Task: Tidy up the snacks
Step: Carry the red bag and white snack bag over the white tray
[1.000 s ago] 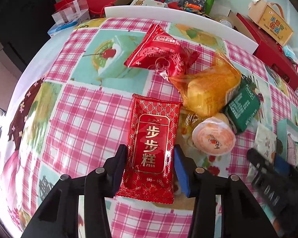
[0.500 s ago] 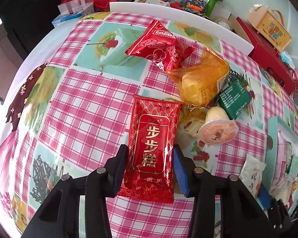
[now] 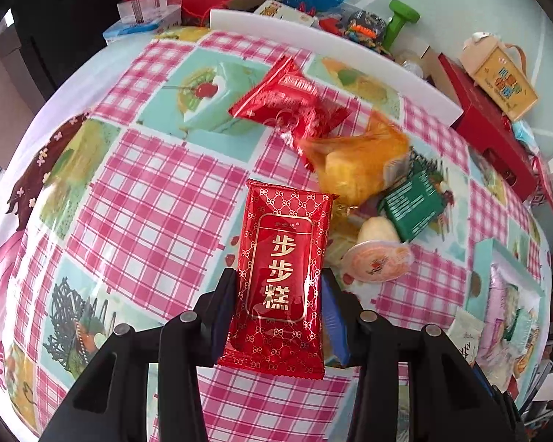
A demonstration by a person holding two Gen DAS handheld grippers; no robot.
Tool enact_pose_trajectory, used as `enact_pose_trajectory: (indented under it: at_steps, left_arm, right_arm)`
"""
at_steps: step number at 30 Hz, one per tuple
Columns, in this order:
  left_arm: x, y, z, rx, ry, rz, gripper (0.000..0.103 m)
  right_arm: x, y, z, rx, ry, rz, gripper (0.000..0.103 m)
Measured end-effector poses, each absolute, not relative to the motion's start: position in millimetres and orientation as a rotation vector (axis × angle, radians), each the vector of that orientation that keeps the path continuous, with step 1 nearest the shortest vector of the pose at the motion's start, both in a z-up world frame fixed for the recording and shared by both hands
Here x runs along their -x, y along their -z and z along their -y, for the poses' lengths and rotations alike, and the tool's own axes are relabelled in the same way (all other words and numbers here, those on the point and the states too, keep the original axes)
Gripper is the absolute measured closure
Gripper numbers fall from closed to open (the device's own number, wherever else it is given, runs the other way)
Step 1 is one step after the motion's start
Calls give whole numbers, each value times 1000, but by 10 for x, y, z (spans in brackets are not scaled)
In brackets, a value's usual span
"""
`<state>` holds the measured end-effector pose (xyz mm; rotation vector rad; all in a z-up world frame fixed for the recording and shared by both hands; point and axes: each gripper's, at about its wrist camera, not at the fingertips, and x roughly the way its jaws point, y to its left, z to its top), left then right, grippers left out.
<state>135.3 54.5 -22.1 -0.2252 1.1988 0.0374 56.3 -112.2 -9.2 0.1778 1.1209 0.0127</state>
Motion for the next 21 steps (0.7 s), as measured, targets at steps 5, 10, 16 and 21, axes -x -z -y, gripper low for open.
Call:
enact_pose_trajectory:
  at_steps: [5,10,16,21]
  left_arm:
    - [-1289,27,-529,240,-5,-1162,57]
    - [-1208,-203,-486,238,21,-1114,57]
    - [-1193,-347,-309,240,62,-1075,57]
    - [-1180,-395,-96,217,92,-1065,57]
  right_arm:
    - [-557,-31,1207,-201,-14,-1088,48]
    - [-540,-128,1311,-231,-5,-1069,48]
    - [-495,-244,1465,-261,18,-1037,48]
    - [-476,-298,1638,-295,46,-1021,48]
